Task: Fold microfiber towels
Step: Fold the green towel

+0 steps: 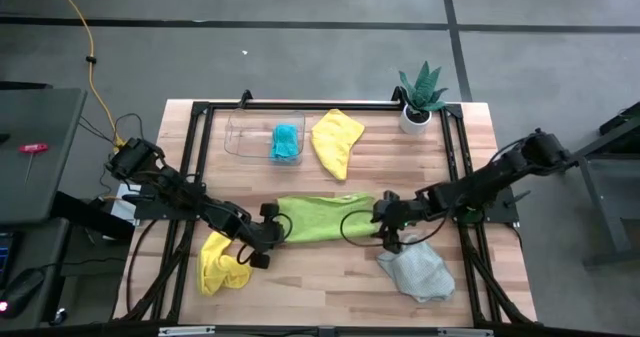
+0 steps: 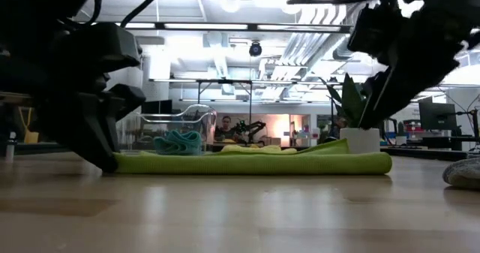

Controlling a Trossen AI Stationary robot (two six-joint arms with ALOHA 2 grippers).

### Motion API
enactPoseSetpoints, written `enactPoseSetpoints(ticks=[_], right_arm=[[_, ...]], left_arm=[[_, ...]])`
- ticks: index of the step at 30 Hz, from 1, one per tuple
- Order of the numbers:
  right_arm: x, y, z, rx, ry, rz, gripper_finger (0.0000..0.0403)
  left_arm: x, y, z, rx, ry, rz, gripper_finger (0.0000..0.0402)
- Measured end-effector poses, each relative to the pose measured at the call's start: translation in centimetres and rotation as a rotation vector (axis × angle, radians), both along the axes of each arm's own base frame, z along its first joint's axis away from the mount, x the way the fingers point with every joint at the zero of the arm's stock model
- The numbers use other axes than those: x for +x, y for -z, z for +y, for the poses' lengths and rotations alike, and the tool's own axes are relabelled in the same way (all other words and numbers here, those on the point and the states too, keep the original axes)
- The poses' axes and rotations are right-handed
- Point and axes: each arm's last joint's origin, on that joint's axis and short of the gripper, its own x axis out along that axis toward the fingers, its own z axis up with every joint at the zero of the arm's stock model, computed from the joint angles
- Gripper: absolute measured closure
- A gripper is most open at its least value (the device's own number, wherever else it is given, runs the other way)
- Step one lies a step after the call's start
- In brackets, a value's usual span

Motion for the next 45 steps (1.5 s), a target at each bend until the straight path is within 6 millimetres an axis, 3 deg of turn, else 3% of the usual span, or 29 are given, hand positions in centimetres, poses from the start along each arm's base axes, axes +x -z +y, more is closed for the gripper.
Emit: enactPoseSetpoints(ticks=[8,17,21,25,29,34,41,45], right_arm=[[2.7,2.1,1.3,-0.197,-0.205,0.078,0.0219],[3.1,3.2,2.5,-0.279,-0.259,0.216,0.0285],[2.9,2.8,2.8,-0.255,-0.223,0.259,0.0326],[3.2,2.1,2.9,-0.101,-0.186,0.33,0.0391],[4.0,1.3,2.6,0.056,-0.136,0.333,0.0389],[4.7,0.2,2.2,0.086,-0.093,0.289,0.0395],[6.0,-2.5,2.5,0.013,-0.191,0.155,0.0392],[6.5,-2.6,3.4,-0.057,-0.307,0.125,0.0381]], left_arm=[[-0.1,0.0,0.0,-0.016,-0.021,0.008,0.0398],[-0.2,0.1,0.1,-0.056,-0.079,0.023,0.0399],[-0.5,-0.3,0.0,-0.123,-0.105,0.027,0.0399],[-1.1,-1.8,-0.1,-0.293,-0.117,0.051,0.04],[-1.7,-3.7,0.0,-0.407,-0.154,0.038,0.04],[-2.4,-5.0,0.3,-0.416,-0.18,0.016,0.04],[-2.8,-4.5,0.6,-0.36,-0.201,0.047,0.0401],[-2.9,-4.0,0.6,-0.355,-0.206,0.068,0.0401]])
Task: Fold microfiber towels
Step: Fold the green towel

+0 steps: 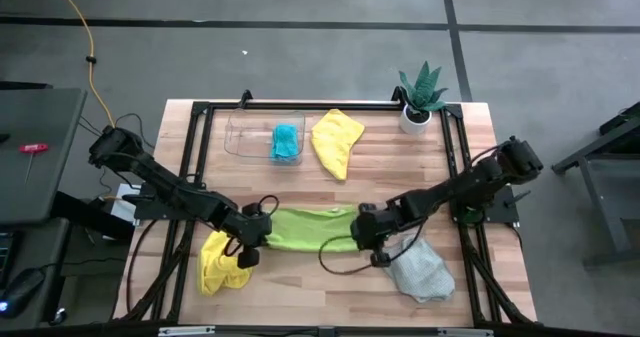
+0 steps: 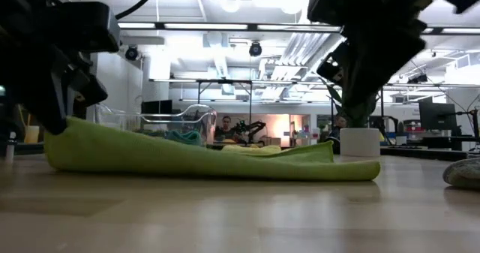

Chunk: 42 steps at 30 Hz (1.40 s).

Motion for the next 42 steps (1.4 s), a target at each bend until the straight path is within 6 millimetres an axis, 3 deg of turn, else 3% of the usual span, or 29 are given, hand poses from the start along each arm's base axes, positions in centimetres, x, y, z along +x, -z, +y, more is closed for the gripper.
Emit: enactPoseSetpoints(ticks=[10,15,26,33,38,42], right_arm=[[1.0,3.2,1.4,-0.146,-0.083,0.031,0.0245],[1.2,4.4,1.5,-0.168,-0.061,0.069,0.0226],[0.5,4.7,3.0,-0.242,-0.099,0.047,0.029],[0.3,4.8,2.8,-0.235,-0.03,0.083,0.0388],[0.2,4.8,2.7,-0.188,0.025,0.112,0.0395],[0.3,3.8,1.6,-0.034,0.102,0.176,0.04]], left_arm=[[0.1,0.0,-0.1,-0.01,-0.005,-0.001,0.0401],[0.1,0.0,-0.1,-0.009,-0.005,0.0,0.0401],[0.0,0.0,0.0,0.0,-0.013,0.001,0.0401],[0.0,0.0,0.0,-0.011,-0.037,0.003,0.0401],[0.0,0.0,0.0,-0.04,-0.071,0.011,0.0401],[0.1,-0.3,0.0,-0.164,-0.087,0.041,0.0401]])
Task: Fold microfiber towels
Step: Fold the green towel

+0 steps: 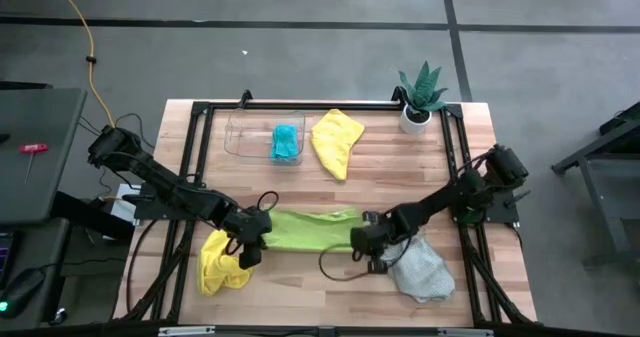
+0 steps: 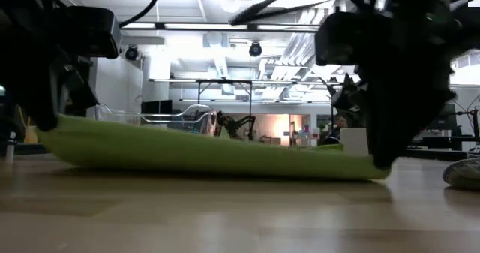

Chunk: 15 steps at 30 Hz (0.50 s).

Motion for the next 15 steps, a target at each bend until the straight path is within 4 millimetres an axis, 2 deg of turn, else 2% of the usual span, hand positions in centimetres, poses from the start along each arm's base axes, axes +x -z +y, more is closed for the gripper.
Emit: enactPoseSetpoints(ticks=[4,10,15], right_arm=[[0.1,-2.0,-1.5,0.099,0.05,-0.02,0.0401],[0.3,-4.5,-4.3,0.175,0.175,-0.074,0.0402],[0.4,-5.0,-6.0,0.193,0.277,-0.077,0.0402]], left_arm=[[0.0,-0.6,0.3,-0.091,0.013,0.003,0.0401],[0.2,-1.1,1.5,-0.096,-0.057,-0.013,0.0401],[0.0,-1.0,2.5,-0.065,-0.156,0.018,0.0401]])
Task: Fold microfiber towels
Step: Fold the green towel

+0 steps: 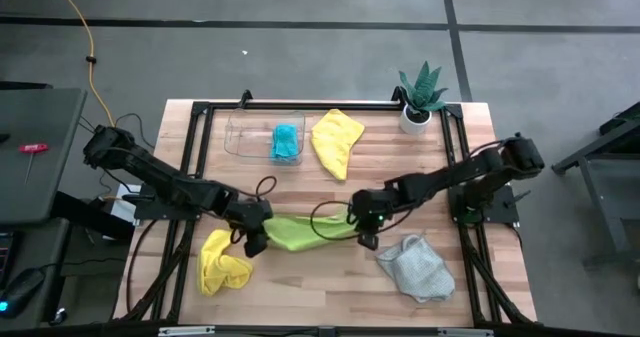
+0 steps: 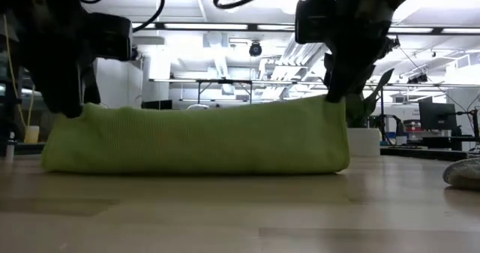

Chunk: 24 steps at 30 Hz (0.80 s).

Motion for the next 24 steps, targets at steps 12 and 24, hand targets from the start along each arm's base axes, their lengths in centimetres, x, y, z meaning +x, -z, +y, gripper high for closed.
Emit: enactPoseSetpoints(ticks=[12,24], right_arm=[[-0.1,0.4,-1.5,-0.036,0.183,0.065,0.0403],[0.2,1.6,-1.6,-0.042,0.272,0.119,0.0403]], left_arm=[[-0.6,0.4,0.0,-0.005,-0.172,0.077,0.0401],[-0.7,0.4,0.1,0.034,-0.309,0.069,0.0401]])
